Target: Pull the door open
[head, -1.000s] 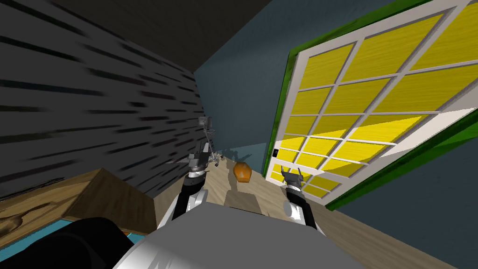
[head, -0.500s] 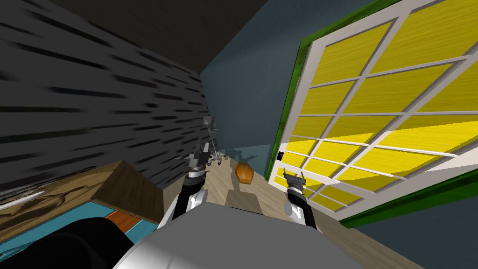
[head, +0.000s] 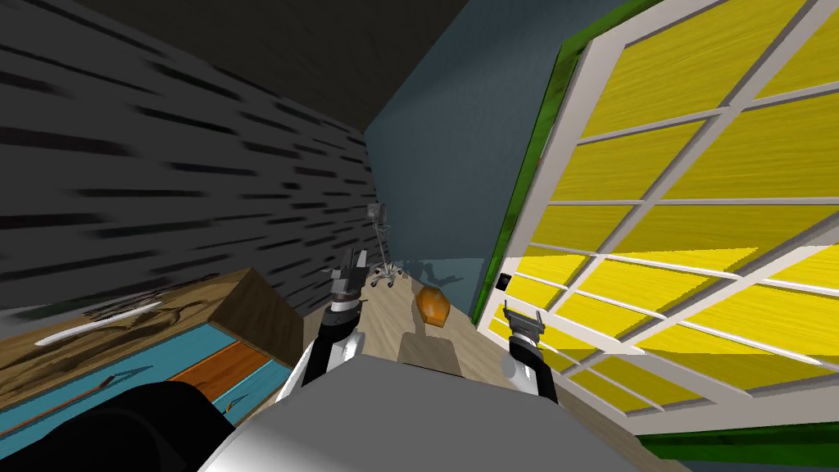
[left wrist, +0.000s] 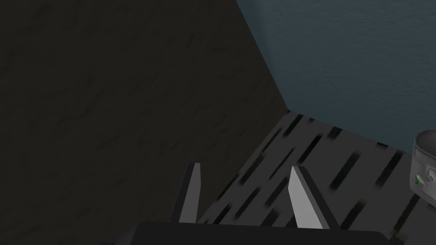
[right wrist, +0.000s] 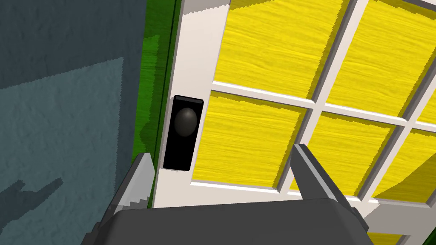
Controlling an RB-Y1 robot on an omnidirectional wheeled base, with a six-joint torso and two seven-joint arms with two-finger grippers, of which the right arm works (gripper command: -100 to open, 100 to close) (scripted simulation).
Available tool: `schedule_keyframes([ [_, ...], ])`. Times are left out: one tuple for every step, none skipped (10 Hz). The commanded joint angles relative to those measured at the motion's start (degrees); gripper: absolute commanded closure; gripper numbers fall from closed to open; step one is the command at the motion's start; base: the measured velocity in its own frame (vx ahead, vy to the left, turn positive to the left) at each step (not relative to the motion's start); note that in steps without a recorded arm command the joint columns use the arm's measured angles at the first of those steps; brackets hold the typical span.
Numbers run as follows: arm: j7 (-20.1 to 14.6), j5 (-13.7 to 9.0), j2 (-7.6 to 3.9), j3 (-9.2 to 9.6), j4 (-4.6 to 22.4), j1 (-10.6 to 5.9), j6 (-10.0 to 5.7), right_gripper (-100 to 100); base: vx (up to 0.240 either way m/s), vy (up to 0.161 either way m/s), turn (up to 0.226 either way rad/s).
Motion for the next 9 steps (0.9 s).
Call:
schedule_keyframes([
  [-2.0, -1.8, -0.36, -0.16, 2.9, -0.97, -1.02, -100, 0.038, -0.077, 0.196],
  [-2.0, -1.8, -0.36, -0.16, 3.3, -0.97, -1.02, -100, 0.03, -0.055, 0.077],
  [-3.1, -2.8, -0.53, -0.26, 5.0, -1.56, -1.56, -100, 0.03, -0.035, 0.142],
  [-4.1, -3.9, -0.71, -0.37, 6.7, -2.15, -2.09, -100, 0.039, -0.047, 0.196],
  [-5.2, -4.9, -0.89, -0.48, 8.3, -2.74, -2.63, -100, 0.031, -0.063, 0.198],
  [-6.2, -5.9, -1.07, -0.58, 10.0, -3.33, -3.17, -100, 0.035, -0.066, 0.2],
  [-6.2, -5.9, -1.07, -0.58, 10.0, -3.33, -3.17, -100, 0.029, -0.052, 0.063],
  [-7.2, -6.9, -1.22, -0.67, 11.5, -3.86, -3.66, -100, 0.02, -0.039, 0.121],
  [-8.1, -7.7, -1.37, -0.77, 13.0, -4.37, -4.12, -100, 0.026, -0.045, 0.208],
])
